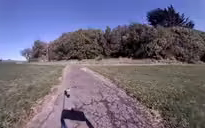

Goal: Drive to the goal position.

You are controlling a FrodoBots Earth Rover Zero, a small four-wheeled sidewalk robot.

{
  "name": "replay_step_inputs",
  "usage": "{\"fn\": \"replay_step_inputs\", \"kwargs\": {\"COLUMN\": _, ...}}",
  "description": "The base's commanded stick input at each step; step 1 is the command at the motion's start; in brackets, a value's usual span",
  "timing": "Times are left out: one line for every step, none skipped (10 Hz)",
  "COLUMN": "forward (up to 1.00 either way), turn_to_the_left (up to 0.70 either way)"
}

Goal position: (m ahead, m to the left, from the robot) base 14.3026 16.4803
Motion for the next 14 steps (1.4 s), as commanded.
{"fn": "replay_step_inputs", "kwargs": {"forward": 0.7, "turn_to_the_left": 0.03}}
{"fn": "replay_step_inputs", "kwargs": {"forward": 0.7, "turn_to_the_left": 0.03}}
{"fn": "replay_step_inputs", "kwargs": {"forward": 0.71, "turn_to_the_left": 0.0}}
{"fn": "replay_step_inputs", "kwargs": {"forward": 0.78, "turn_to_the_left": 0.0}}
{"fn": "replay_step_inputs", "kwargs": {"forward": 0.84, "turn_to_the_left": 0.0}}
{"fn": "replay_step_inputs", "kwargs": {"forward": 0.85, "turn_to_the_left": 0.03}}
{"fn": "replay_step_inputs", "kwargs": {"forward": 0.85, "turn_to_the_left": 0.07}}
{"fn": "replay_step_inputs", "kwargs": {"forward": 0.85, "turn_to_the_left": 0.34}}
{"fn": "replay_step_inputs", "kwargs": {"forward": 0.85, "turn_to_the_left": 0.34}}
{"fn": "replay_step_inputs", "kwargs": {"forward": 0.85, "turn_to_the_left": 0.15}}
{"fn": "replay_step_inputs", "kwargs": {"forward": 0.85, "turn_to_the_left": 0.08}}
{"fn": "replay_step_inputs", "kwargs": {"forward": 0.85, "turn_to_the_left": 0.02}}
{"fn": "replay_step_inputs", "kwargs": {"forward": 0.85, "turn_to_the_left": 0.02}}
{"fn": "replay_step_inputs", "kwargs": {"forward": 0.85, "turn_to_the_left": 0.02}}
